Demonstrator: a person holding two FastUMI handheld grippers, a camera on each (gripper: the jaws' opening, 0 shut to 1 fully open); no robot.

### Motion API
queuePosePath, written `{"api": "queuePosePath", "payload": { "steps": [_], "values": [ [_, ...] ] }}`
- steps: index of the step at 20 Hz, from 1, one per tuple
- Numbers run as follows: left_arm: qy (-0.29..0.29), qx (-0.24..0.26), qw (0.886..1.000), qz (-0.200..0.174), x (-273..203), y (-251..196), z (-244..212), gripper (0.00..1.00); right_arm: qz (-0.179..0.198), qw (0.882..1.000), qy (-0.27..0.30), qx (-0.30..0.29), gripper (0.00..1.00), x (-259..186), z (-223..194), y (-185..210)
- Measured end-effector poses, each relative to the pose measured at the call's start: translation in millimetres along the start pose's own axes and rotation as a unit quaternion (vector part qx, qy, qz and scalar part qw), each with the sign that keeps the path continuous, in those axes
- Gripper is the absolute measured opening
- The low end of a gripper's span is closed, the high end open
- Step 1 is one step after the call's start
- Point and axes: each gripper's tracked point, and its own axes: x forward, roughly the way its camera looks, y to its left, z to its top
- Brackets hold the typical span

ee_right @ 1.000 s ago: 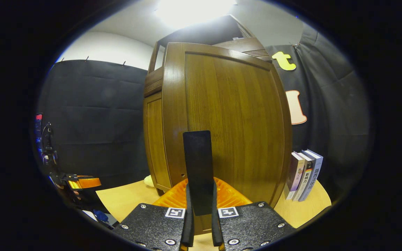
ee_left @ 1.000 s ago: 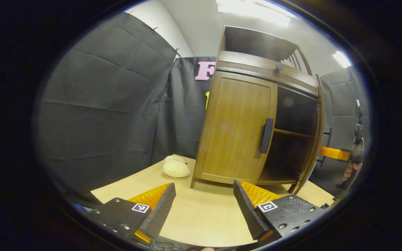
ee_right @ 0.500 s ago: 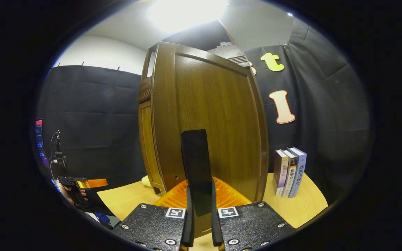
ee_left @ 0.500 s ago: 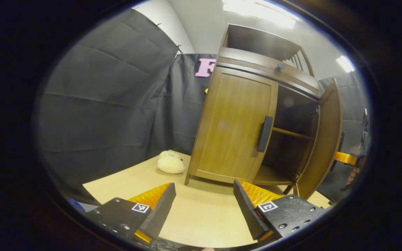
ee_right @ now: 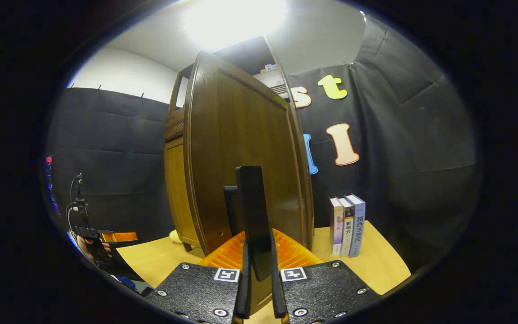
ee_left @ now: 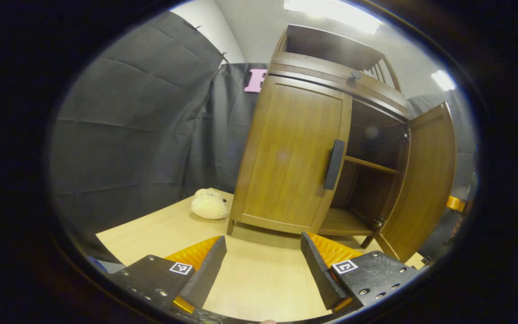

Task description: Open the right door of the double-door shoe cabinet with the right hand, and open the left door with the left hand.

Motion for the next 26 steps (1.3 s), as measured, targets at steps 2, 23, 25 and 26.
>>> {"api": "queuePosePath", "payload": {
  "steps": [2,23,25,26],
  "values": [
    [0.001,0.003,1.0,0.0,0.9,-0.1,-0.7,1.0,-0.011,1.0,-0.001,-0.003,0.19,0.5,1.9,-15.6],
    [0.031,-0.006,0.999,0.01,-1.9,-1.3,-5.6,0.96,-0.02,0.998,0.013,0.054,0.17,-45.3,3.1,-84.8],
    [0.026,-0.01,1.0,0.006,-1.6,-2.5,-4.9,0.96,-0.049,0.999,0.012,0.021,0.17,-57.5,8.0,-87.5],
    [0.022,-0.012,1.0,0.004,-0.8,-3.5,-3.8,1.0,-0.062,0.998,0.008,0.009,0.16,-62.8,13.4,-88.8]
  ]
}}
